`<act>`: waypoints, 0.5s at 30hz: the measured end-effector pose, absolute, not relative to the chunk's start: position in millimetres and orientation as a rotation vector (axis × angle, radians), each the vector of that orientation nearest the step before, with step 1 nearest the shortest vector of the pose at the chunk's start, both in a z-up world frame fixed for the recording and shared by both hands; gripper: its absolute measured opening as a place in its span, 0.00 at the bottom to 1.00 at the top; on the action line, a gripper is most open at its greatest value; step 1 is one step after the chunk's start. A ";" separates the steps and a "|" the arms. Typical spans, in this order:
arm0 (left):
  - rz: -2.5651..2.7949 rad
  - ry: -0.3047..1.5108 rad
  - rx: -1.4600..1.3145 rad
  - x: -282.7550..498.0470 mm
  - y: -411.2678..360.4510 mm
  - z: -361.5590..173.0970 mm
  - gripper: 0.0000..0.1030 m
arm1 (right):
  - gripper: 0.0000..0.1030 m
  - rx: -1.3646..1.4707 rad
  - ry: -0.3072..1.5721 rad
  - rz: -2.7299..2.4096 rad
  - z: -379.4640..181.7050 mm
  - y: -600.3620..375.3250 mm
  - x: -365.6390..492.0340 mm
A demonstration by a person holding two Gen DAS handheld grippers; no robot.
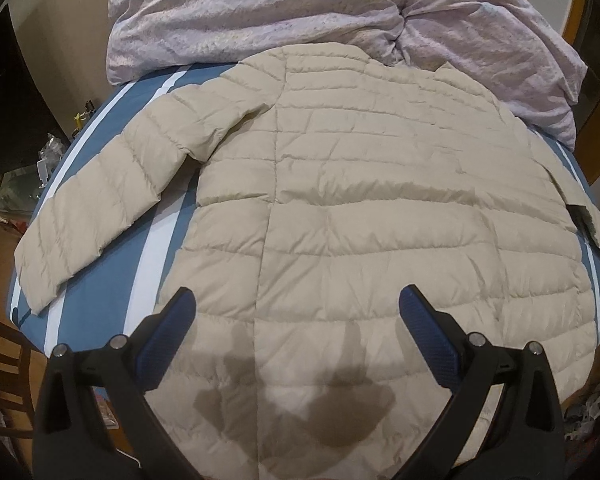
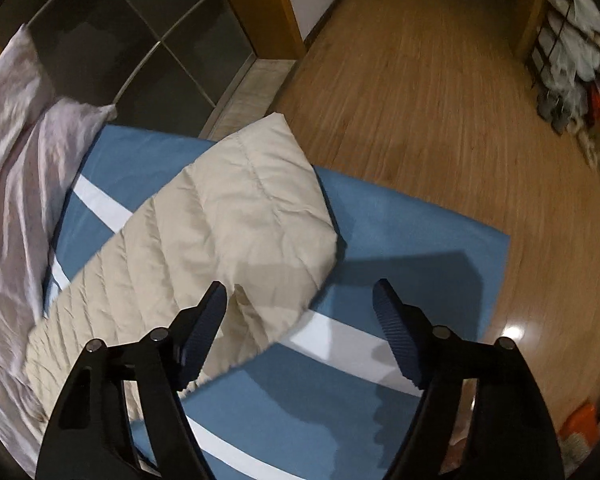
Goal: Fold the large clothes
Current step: 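Reach the right tool to a jacket sleeve cuff and close on it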
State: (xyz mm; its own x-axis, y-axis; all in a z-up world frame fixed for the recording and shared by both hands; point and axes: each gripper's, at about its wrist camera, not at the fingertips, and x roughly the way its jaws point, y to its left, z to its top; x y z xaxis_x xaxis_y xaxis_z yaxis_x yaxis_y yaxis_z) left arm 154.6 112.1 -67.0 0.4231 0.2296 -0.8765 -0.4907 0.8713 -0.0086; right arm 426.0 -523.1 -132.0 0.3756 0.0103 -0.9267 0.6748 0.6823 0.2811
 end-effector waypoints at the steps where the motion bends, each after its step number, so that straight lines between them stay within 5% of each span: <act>1: 0.459 1.046 -0.283 156.5 112.9 -67.8 0.98 | 0.71 0.734 1.124 -0.472 -134.0 -523.2 428.3; 7: 0.455 1.054 -0.290 164.0 115.6 -70.2 0.98 | 0.57 0.743 1.112 -0.456 -142.7 -521.5 430.9; 11: 0.450 1.056 -0.296 166.4 116.1 -71.3 0.98 | 0.28 0.727 1.097 -0.431 -141.6 -517.7 436.4; 15: 0.451 1.056 -0.295 167.9 117.0 -72.3 0.98 | 0.15 0.685 1.063 -0.409 -131.3 -508.1 442.9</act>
State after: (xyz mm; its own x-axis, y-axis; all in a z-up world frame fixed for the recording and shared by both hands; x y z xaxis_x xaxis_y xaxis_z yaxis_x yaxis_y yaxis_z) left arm 167.9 117.0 -72.3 0.4141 0.2142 -0.8847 -0.4906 0.8712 -0.0187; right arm 442.9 -508.1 -131.3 0.4417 0.0151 -0.8971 0.6123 0.7258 0.3137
